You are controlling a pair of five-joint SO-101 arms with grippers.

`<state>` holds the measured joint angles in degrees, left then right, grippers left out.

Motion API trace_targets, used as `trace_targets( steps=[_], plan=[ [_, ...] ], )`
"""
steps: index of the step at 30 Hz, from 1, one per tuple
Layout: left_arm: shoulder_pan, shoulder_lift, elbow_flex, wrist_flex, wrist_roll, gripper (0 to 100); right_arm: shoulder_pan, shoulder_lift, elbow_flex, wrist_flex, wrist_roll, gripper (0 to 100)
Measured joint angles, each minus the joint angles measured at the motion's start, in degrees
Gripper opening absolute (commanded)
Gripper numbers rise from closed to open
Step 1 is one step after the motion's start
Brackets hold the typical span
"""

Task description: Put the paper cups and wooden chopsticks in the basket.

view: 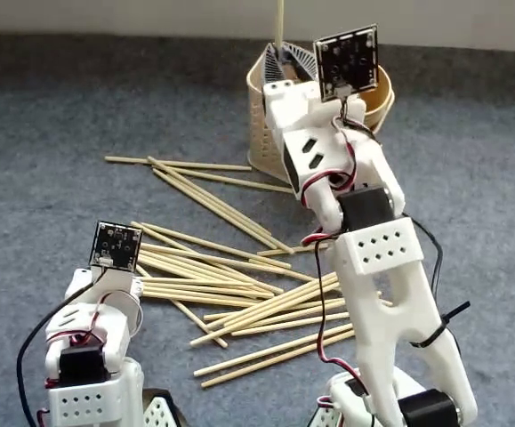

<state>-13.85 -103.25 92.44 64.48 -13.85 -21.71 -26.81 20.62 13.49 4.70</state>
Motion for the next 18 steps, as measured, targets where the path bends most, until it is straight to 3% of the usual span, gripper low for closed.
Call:
trace_targets(
  steps=[9,18],
  plan=[
    [0.0,0.0,0.0,0.0,0.0,1,1.23,0.0,13.45,-27.6,0.0,0.5],
    [0.0,0.0,0.0,0.0,0.0,1,1.23,0.35,18.2,-35.96,0.0,0.5]
  ],
)
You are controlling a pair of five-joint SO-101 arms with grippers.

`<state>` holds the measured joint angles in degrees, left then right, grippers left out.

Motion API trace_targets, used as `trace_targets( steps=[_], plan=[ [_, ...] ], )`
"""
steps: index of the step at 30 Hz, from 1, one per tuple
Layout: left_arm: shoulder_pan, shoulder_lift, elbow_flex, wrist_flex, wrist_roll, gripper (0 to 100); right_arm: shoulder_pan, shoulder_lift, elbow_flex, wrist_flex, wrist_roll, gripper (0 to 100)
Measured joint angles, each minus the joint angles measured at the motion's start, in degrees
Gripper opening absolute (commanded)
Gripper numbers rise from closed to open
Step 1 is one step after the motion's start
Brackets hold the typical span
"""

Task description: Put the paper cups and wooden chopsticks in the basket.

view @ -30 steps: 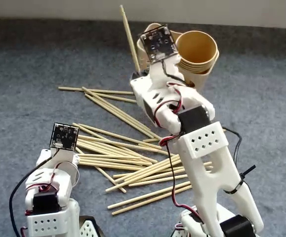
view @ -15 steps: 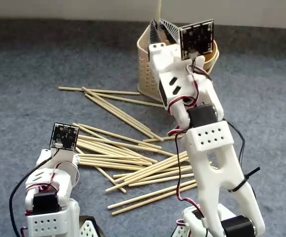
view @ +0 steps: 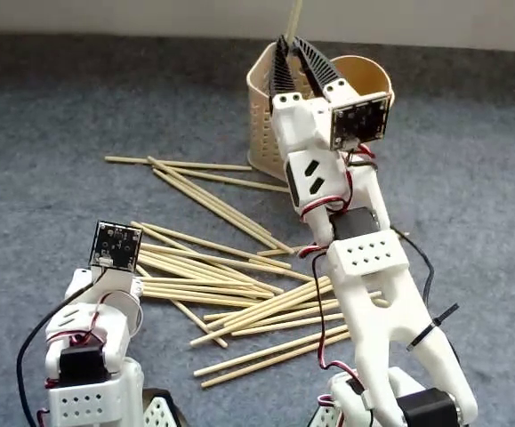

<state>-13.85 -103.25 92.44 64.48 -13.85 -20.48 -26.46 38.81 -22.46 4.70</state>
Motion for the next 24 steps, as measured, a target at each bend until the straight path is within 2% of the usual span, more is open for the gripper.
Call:
trace_targets(
  steps=[8,12,17,24],
  plan=[
    [0.0,0.0,0.0,0.0,0.0,1,3.43,11.16,0.0,-3.16,0.0,0.5],
    [0.0,0.0,0.0,0.0,0.0,1,4.57,12.13,-0.18,-3.52,-0.09,1.4],
    [0.0,0.0,0.0,0.0,0.0,1,4.84,12.13,-0.26,-3.52,-0.09,10.3],
    [0.0,0.0,0.0,0.0,0.0,1,4.75,11.43,-0.26,-3.34,-0.09,10.6]
  ],
)
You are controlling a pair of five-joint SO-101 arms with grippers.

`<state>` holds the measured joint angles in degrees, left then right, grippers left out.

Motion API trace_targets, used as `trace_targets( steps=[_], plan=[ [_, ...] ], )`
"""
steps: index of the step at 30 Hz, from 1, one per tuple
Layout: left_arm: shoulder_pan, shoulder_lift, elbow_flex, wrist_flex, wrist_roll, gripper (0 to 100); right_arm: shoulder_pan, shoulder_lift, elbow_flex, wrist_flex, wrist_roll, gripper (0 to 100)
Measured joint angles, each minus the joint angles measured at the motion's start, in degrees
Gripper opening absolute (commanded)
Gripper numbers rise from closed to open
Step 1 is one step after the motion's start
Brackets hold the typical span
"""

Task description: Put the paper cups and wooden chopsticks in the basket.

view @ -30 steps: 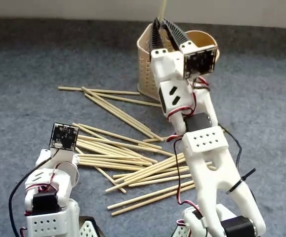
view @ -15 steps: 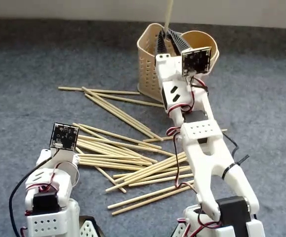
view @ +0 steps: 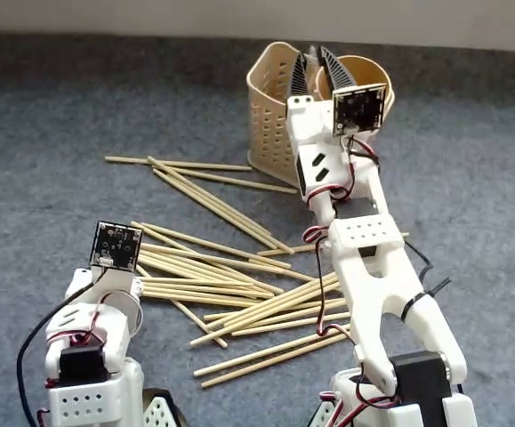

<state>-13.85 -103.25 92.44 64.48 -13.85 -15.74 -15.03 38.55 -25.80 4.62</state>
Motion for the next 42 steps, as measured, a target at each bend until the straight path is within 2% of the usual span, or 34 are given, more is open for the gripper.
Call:
trace_targets(
  steps=[5,16,20,25,31,37,42],
  plan=[
    [0.0,0.0,0.0,0.0,0.0,1,-2.81,-8.62,1.41,7.21,0.0,10.6],
    [0.0,0.0,0.0,0.0,0.0,1,-8.88,-28.66,2.2,35.52,0.0,10.6],
    [0.0,0.0,0.0,0.0,0.0,1,-13.71,-37.8,2.2,49.67,-0.26,10.6],
    [0.0,0.0,0.0,0.0,0.0,1,-21.54,-51.96,2.9,65.14,-5.98,10.9],
    [0.0,0.0,0.0,0.0,0.0,1,-26.99,-64.26,5.63,68.48,-11.69,11.0],
    [0.0,-0.09,0.0,0.0,0.0,1,-27.43,-66.9,6.77,68.48,-15.82,11.0],
    [0.0,0.0,0.0,0.0,0.0,1,-27.6,-67.16,6.77,68.48,-16.09,11.0]
  ],
)
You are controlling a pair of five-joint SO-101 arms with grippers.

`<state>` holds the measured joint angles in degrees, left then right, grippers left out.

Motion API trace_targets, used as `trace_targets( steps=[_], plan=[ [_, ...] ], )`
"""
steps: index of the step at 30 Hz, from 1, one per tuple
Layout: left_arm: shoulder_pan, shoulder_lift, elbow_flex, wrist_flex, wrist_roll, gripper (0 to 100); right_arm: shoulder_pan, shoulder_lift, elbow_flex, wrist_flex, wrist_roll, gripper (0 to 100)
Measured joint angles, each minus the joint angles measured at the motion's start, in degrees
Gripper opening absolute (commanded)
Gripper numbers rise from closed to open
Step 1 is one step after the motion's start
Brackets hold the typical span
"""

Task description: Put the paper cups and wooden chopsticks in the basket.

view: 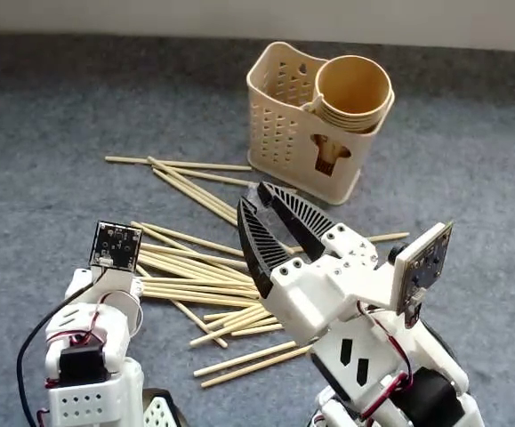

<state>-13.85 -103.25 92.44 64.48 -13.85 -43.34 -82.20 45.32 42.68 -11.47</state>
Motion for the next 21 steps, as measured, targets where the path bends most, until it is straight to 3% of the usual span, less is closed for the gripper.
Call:
trace_targets(
  steps=[21],
  plan=[
    [0.0,0.0,0.0,0.0,0.0,1,0.0,-0.18,3.16,0.0,0.0,11.0]
  ],
)
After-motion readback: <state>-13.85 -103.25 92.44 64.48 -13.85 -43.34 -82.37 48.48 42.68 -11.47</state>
